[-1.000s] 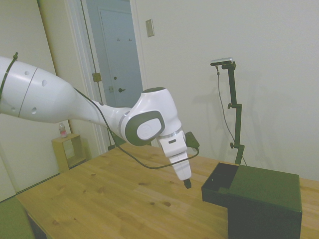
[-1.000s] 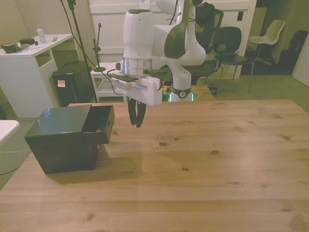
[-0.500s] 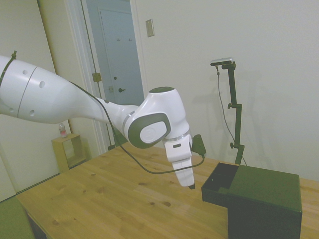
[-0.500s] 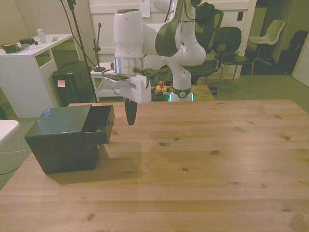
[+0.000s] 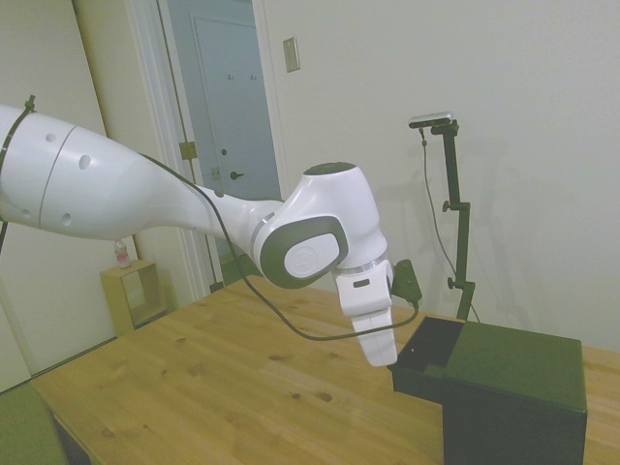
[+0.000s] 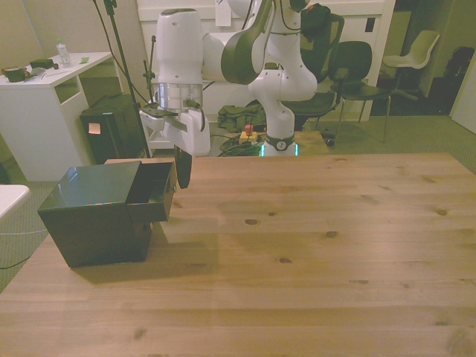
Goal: Close the top drawer
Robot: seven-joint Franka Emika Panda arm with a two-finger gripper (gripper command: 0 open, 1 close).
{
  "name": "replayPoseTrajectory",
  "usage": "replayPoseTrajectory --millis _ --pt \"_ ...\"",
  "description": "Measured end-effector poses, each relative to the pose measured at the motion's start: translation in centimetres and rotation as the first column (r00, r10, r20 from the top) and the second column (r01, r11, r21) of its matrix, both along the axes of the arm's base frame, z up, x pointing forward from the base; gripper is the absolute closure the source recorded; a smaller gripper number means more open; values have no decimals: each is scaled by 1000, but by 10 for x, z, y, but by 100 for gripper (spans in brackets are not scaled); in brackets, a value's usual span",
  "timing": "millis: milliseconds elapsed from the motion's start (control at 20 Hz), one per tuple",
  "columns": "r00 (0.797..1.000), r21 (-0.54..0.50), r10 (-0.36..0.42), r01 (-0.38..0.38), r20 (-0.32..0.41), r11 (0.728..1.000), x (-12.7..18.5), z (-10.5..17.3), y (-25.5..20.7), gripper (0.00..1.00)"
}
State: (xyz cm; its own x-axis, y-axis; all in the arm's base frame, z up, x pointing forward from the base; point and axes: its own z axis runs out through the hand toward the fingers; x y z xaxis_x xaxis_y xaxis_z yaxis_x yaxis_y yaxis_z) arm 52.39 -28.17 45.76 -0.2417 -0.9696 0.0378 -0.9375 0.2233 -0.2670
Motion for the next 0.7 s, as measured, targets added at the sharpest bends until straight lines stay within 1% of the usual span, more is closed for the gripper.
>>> replayPoseTrajectory --millis 300,700 --pt "1000 2 -15 15 6 1000 -5 9 -19 100" --pt "999 1 -37 37 9 999 -10 12 -43 100"
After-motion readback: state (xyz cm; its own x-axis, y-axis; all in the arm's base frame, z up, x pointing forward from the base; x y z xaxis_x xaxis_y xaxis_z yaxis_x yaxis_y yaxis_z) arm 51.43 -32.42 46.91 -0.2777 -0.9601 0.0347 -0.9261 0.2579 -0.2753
